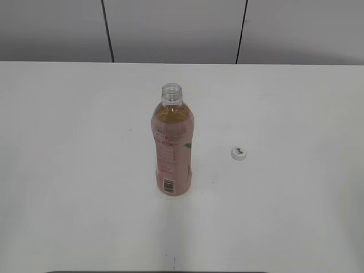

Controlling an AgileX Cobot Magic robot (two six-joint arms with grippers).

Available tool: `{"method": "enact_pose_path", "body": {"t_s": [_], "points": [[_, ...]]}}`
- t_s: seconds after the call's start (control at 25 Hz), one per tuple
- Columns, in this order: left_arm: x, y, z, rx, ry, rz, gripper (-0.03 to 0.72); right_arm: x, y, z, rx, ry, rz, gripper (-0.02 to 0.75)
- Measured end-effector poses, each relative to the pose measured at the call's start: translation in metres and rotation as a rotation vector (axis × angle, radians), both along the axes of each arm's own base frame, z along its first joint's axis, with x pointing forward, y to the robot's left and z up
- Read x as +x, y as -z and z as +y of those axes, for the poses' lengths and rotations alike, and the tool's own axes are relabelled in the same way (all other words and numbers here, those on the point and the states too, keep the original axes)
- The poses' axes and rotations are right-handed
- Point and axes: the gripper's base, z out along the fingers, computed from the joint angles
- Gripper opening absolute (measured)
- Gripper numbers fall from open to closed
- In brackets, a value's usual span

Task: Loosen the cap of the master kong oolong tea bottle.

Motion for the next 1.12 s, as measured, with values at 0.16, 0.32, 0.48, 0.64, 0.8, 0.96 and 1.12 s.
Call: {"method": "enact_pose_path", "body": {"t_s": [0.16,0.32,0.48,0.64,0.8,0.96,1.12], "points": [[-0.006,0.001,0.0,-0.005,0.011,-0.033,0.436,-0.018,0.003,-0.006,0.045,0.0,-0.129,0.499],[-0.006,0.001,-0.001,-0.009,0.014,-0.034,0.435,-0.021,0.004,-0.008,0.05,0.001,-0.151,0.479],[-0.006,0.001,-0.001,-0.008,0.015,-0.033,0.434,-0.021,0.003,-0.007,0.05,0.001,-0.153,0.461],[-0.006,0.001,-0.001,-0.008,0.015,-0.033,0.434,-0.021,0.003,-0.007,0.052,0.001,-0.157,0.459],[-0.006,0.001,-0.001,-0.008,0.015,-0.034,0.434,-0.021,0.003,-0.007,0.053,0.001,-0.158,0.459],[-0.006,0.001,-0.001,-0.008,0.015,-0.035,0.434,-0.02,0.003,-0.007,0.053,0.0,-0.159,0.459],[-0.006,0.001,-0.001,-0.008,0.002,-0.036,0.434,-0.021,0.003,-0.006,0.052,0.098,-0.164,0.459]]}}
